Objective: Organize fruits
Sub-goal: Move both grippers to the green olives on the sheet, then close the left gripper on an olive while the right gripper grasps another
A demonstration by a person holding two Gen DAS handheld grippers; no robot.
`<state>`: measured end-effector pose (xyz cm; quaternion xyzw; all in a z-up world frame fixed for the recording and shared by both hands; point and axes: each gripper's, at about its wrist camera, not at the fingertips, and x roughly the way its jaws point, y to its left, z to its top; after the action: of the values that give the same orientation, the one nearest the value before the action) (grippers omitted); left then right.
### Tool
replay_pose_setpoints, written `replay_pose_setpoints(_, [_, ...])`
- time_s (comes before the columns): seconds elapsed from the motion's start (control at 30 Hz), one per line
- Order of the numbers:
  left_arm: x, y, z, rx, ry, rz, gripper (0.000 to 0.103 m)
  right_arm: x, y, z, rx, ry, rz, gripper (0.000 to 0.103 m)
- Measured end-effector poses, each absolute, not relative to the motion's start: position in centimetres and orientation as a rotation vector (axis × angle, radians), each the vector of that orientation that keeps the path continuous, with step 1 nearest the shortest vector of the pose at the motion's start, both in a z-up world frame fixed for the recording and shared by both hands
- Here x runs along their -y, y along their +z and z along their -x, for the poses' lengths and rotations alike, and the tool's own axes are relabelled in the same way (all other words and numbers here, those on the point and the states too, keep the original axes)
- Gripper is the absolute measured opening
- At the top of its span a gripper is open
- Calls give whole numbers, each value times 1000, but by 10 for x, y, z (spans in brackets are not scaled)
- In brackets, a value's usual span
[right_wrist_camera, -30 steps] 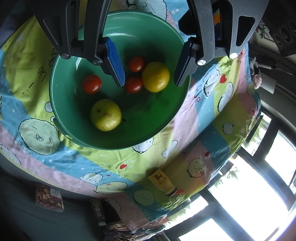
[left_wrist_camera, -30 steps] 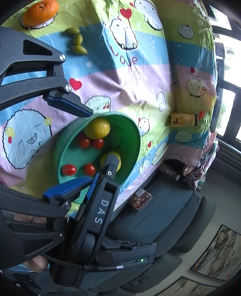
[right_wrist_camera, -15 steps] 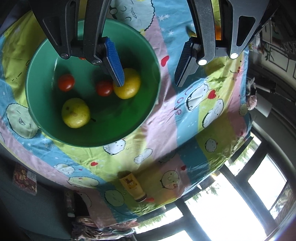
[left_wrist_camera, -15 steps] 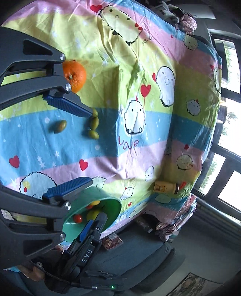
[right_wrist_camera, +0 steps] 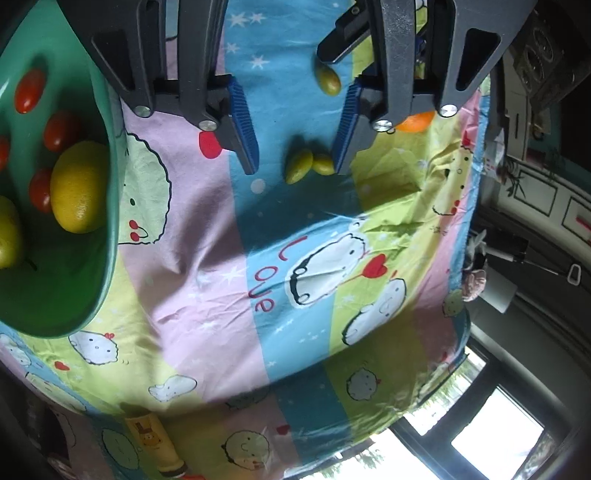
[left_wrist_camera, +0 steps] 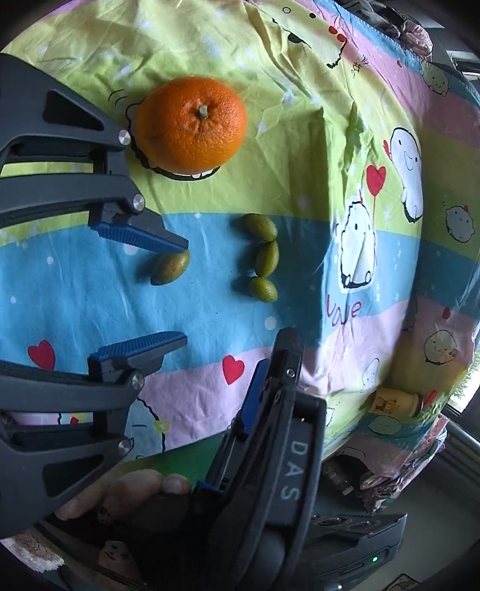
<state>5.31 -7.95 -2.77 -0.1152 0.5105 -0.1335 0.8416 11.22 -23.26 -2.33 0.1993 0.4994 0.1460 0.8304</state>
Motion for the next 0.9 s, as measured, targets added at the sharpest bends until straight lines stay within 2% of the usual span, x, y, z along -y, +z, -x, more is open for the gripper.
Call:
replay_pose_setpoints(0.27, [76,-38,-57,-1118,-270,284,35,215,-41,-125,-1092,348,-426,32])
replay_pose_setpoints(0.37, [74,-41,-58,-1139,-265,302,34,209,-49,-129,-1116,344,-413,25])
replay_pose_setpoints(0.73, [67,-47,-60,-1161,-274,365,17,202,-60,-135,-1143,341,-405,24])
replay_pose_setpoints(0.9, [67,-47,-59,-1158,-271,366,18,198,-59,-133,-1127,335,-377,22])
